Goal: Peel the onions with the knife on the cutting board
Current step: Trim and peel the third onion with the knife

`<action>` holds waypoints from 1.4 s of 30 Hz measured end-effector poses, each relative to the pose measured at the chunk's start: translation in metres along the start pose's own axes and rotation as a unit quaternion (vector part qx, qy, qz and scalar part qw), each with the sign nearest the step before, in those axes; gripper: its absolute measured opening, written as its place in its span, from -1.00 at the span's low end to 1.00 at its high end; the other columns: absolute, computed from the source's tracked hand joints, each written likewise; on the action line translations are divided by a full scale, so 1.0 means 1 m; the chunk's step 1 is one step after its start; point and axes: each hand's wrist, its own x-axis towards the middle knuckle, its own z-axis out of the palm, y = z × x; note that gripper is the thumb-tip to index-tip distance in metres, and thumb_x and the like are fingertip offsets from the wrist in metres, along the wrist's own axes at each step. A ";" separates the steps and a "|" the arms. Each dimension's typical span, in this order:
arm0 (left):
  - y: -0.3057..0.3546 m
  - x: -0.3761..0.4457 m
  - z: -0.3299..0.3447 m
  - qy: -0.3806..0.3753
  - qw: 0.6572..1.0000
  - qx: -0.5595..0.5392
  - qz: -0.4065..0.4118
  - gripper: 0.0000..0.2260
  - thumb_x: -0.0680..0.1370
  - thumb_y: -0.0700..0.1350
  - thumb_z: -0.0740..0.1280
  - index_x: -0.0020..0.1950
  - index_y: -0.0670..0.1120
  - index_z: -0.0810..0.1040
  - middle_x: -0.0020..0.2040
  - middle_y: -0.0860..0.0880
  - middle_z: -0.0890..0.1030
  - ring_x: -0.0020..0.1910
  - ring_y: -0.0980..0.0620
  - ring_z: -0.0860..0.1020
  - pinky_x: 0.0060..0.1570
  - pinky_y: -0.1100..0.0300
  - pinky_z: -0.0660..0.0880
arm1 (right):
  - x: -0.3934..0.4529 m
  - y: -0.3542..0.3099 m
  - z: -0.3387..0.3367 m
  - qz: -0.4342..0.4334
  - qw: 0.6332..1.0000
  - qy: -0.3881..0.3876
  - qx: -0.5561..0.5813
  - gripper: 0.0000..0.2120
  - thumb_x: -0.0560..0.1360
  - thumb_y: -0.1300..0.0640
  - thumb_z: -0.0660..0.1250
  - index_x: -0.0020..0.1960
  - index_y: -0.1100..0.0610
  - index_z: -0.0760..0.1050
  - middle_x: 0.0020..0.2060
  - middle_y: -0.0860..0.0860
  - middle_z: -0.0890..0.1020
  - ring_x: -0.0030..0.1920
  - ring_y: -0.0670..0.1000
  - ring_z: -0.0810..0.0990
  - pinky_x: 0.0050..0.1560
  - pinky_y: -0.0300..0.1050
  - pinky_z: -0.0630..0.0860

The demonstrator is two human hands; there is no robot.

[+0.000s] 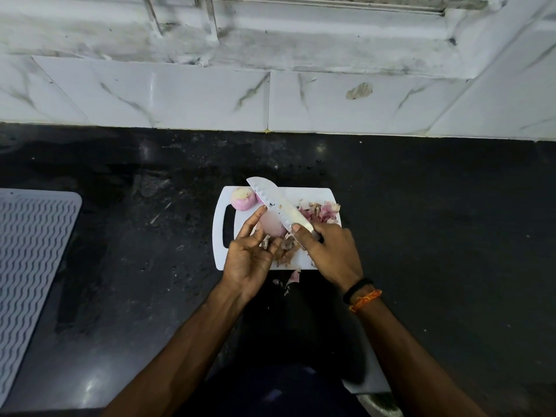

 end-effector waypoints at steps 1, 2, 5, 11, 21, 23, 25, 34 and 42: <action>0.000 0.000 -0.001 -0.001 1.000 0.004 0.002 -0.61 0.56 -0.35 0.18 0.36 -0.15 0.53 0.21 -0.16 0.65 0.03 -0.09 0.68 0.02 0.04 0.64 | 0.000 -0.001 0.001 -0.004 1.000 0.006 -0.009 -0.51 0.54 -0.24 0.31 -0.40 0.07 0.38 -0.48 -0.03 0.52 -0.40 0.02 0.57 -0.29 0.06 0.55; 0.000 0.001 -0.002 -0.002 1.000 0.006 0.005 -0.60 0.56 -0.35 0.19 0.37 -0.15 0.52 0.25 -0.17 0.62 0.06 -0.09 0.67 0.09 0.04 0.62 | 0.000 -0.001 0.002 -0.008 1.000 0.011 -0.021 -0.50 0.54 -0.25 0.30 -0.40 0.07 0.38 -0.47 -0.03 0.52 -0.39 0.00 0.56 -0.28 0.05 0.54; 0.000 0.001 -0.005 -0.012 1.000 0.017 0.009 -0.56 0.51 -0.30 0.27 0.40 -0.16 0.50 0.35 -0.20 0.56 0.13 -0.09 0.62 0.32 0.00 0.49 | 0.001 -0.002 0.003 -0.013 0.998 0.026 -0.057 -0.44 0.50 -0.42 0.20 -0.35 0.05 0.45 -0.41 -0.05 0.57 -0.34 -0.03 0.57 -0.24 0.06 0.56; -0.003 0.002 -0.004 -0.012 0.999 0.044 0.019 -0.53 0.47 -0.30 0.30 0.40 -0.20 0.49 0.21 -0.20 0.63 0.10 -0.06 0.62 0.08 0.12 0.60 | 0.003 -0.010 0.004 -0.012 0.986 0.075 -0.149 -0.37 0.44 -0.51 0.18 -0.26 0.05 0.60 -0.32 -0.07 0.66 -0.26 -0.01 0.63 -0.17 -0.03 0.59; -0.004 0.007 -0.003 0.009 0.999 0.042 0.027 -0.60 0.49 -0.49 0.13 0.20 -0.18 0.55 -0.11 -0.11 0.69 -0.10 -0.03 0.65 -0.06 0.12 0.62 | -0.004 -0.010 0.005 -0.068 0.988 0.006 -0.139 -0.35 0.38 -0.55 0.18 -0.46 0.02 0.42 -0.55 -0.13 0.46 -0.45 -0.13 0.48 -0.38 -0.16 0.38; -0.003 0.006 -0.002 0.013 0.999 0.043 0.028 -0.56 0.48 -0.50 0.12 0.26 -0.18 0.53 -0.07 -0.12 0.69 -0.07 -0.05 0.65 -0.11 0.12 0.62 | -0.009 -0.011 0.003 -0.096 0.990 -0.005 -0.107 -0.39 0.40 -0.50 0.24 -0.50 0.00 0.37 -0.62 -0.11 0.37 -0.51 -0.11 0.42 -0.43 -0.26 0.22; -0.002 0.005 0.000 0.011 0.999 0.039 0.025 -0.61 0.54 -0.45 0.17 0.28 -0.17 0.52 -0.02 -0.13 0.70 -0.03 -0.05 0.66 -0.07 0.08 0.63 | -0.011 -0.006 0.001 -0.108 0.991 0.002 -0.080 -0.51 0.42 -0.42 0.32 -0.48 -0.10 0.40 -0.63 -0.12 0.34 -0.49 -0.12 0.44 -0.46 -0.29 0.19; 0.001 0.002 0.003 0.015 1.000 0.008 0.002 -0.68 0.62 -0.27 0.26 0.38 -0.19 0.50 0.20 -0.20 0.65 0.20 -0.17 0.62 0.24 -0.09 0.55 | 0.002 0.017 -0.011 0.006 0.999 0.028 -0.036 -0.49 0.38 -0.40 0.33 -0.33 0.05 0.58 -0.42 -0.09 0.63 -0.39 -0.11 0.61 -0.29 -0.01 0.57; 0.002 0.000 0.003 -0.020 0.999 -0.007 0.024 -0.53 0.46 -0.47 0.14 0.29 -0.17 0.53 0.13 -0.15 0.68 0.15 -0.13 0.64 0.21 -0.09 0.56 | 0.003 0.014 -0.006 0.031 0.999 0.026 -0.026 -0.33 0.40 -0.44 0.15 -0.39 0.19 0.43 -0.49 0.04 0.54 -0.44 0.06 0.55 -0.33 0.07 0.55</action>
